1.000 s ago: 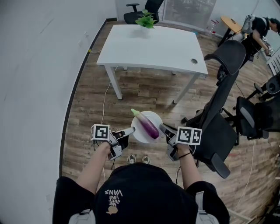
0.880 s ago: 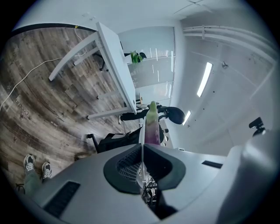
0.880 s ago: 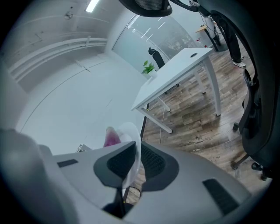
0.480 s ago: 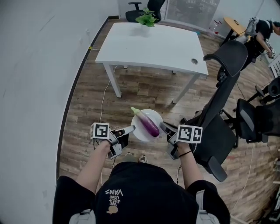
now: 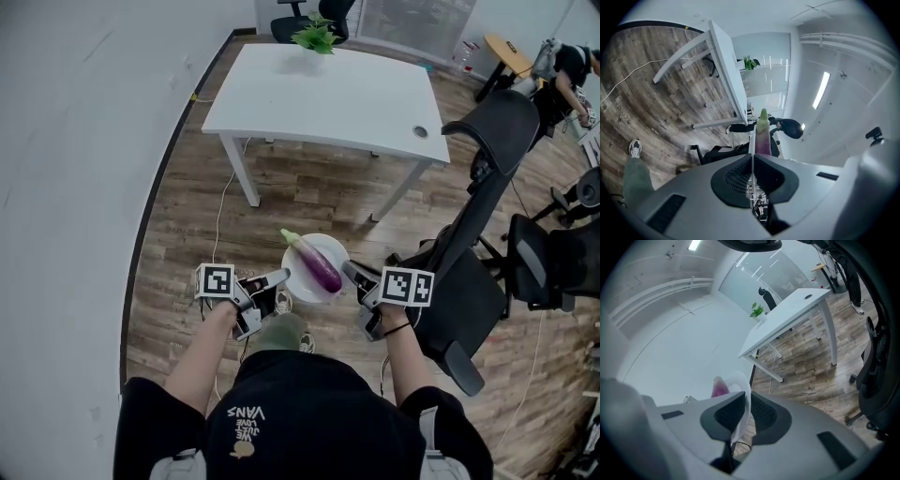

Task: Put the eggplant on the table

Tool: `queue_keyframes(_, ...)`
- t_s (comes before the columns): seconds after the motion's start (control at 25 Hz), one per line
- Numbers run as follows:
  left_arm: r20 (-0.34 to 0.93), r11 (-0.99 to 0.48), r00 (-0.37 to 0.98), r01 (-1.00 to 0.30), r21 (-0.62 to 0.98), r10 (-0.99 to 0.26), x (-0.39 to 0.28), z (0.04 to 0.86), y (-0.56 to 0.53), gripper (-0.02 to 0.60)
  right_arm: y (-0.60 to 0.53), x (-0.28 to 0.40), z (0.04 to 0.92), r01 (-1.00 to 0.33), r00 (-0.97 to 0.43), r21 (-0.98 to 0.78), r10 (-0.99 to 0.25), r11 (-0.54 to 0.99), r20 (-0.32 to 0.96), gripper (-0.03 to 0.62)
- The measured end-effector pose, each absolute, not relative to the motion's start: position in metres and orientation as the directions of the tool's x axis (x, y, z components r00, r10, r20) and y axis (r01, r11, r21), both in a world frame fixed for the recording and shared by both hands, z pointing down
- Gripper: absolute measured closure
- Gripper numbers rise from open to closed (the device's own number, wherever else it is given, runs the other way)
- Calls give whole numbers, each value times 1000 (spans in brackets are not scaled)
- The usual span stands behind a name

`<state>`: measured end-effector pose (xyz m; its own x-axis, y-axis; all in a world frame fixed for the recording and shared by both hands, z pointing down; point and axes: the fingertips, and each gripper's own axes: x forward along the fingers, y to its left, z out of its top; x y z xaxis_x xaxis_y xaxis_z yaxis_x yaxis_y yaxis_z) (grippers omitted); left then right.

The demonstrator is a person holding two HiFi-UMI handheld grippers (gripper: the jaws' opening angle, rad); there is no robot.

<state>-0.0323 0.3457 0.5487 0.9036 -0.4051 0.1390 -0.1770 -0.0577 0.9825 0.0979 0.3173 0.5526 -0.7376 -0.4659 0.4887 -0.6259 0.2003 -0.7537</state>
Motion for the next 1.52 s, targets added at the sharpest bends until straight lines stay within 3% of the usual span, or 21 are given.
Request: queue_keyframes(1.52, 118, -88, 949, -150, 985, -292, -61, 540, 107, 560, 93, 72, 541, -644, -671, -752, -577, 141, 466, 546)
